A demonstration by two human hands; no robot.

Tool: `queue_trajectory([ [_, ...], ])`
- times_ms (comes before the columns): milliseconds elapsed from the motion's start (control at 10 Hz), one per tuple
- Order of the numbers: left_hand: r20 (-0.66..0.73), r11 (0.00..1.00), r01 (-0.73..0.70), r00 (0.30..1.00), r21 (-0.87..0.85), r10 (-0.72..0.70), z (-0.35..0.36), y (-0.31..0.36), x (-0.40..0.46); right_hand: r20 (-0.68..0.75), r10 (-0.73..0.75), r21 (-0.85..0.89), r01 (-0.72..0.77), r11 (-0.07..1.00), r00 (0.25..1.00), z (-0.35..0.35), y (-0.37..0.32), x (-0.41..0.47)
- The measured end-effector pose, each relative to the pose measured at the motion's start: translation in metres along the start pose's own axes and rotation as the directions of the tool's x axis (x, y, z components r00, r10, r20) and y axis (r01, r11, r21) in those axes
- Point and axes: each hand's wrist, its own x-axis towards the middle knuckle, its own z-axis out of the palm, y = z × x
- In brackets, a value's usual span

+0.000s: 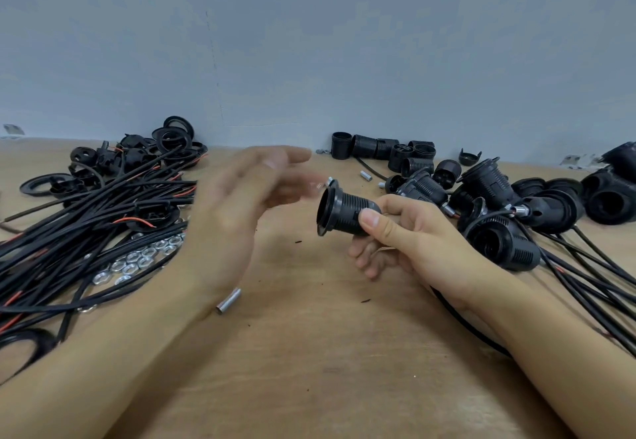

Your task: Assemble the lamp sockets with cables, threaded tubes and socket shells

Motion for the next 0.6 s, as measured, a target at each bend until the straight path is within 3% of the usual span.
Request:
queue_trajectory([
  [100, 0.105, 0.997, 0.059, 0.993, 0.044, -0.063, 0.004, -0.003, -0.004, -0.016, 0.008, -0.036, -0.009, 0.999, 1.000, 0.000, 0.001, 0.000],
  [200, 0.054, 0.997, -0.012, 0.998, -0.071, 0.016, 0.001, 0.005, -0.003, -0.129, 0.015, -0.198, -0.040, 0.979, 0.992, -0.002, 0.002, 0.001],
  [300, -0.065, 0.999, -0.037, 0.997, -0.025, 0.035, -0.001, 0.005, 0.000, -0.308, -0.180, -0.707, -0.099, 0.700, 0.934, -0.004, 0.007, 0.000],
  [400, -0.121, 0.994, 0.015, 0.993, 0.109, -0.002, -0.001, -0.002, 0.001, -0.312, -0.280, -0.871, -0.155, 0.467, 0.908, -0.010, 0.000, 0.001],
  [500, -0.087, 0.960, 0.079, 0.995, 0.268, -0.057, -0.002, -0.006, 0.002, -0.258, -0.538, -0.897, 0.007, 0.441, 0.802, 0.010, -0.003, -0.006],
  [600, 0.011, 0.891, 0.076, 0.996, 0.447, -0.091, -0.002, -0.017, -0.003, -0.385, -0.726, -0.703, 0.328, 0.631, 0.570, 0.005, -0.048, -0.017],
])
